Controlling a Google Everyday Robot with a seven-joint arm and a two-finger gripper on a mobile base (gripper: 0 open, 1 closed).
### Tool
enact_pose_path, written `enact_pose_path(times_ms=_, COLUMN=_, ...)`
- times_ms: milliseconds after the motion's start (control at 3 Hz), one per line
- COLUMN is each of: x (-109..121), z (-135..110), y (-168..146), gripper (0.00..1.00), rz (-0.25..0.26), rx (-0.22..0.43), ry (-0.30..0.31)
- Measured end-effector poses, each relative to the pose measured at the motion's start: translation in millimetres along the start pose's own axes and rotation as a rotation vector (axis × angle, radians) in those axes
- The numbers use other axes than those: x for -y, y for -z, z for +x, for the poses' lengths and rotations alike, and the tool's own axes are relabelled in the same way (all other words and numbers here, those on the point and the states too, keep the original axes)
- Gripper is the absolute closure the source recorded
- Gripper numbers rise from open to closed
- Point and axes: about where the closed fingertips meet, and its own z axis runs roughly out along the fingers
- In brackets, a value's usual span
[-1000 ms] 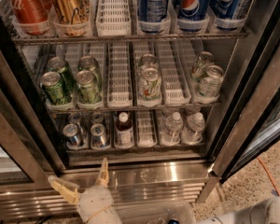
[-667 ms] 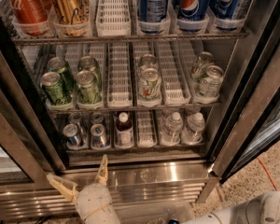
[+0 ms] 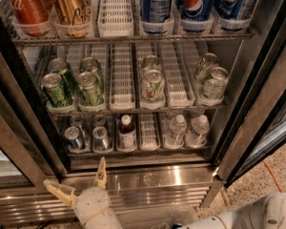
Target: Pick redbull can from bottom shelf of fridge
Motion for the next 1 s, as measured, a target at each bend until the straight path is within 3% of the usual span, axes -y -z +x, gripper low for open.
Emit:
enact_pose_path(times_ms=667, x=8.0, z=31.1, y=-6.0, gripper=0.00, rz=-0.044, rx=-0.095, ry=0.101)
enact_pose_path(times_ms=1000, x=18.8, z=37.1, y=-8.7, gripper=0.00, rz=-0.036, rx=-0.131, ry=0.207)
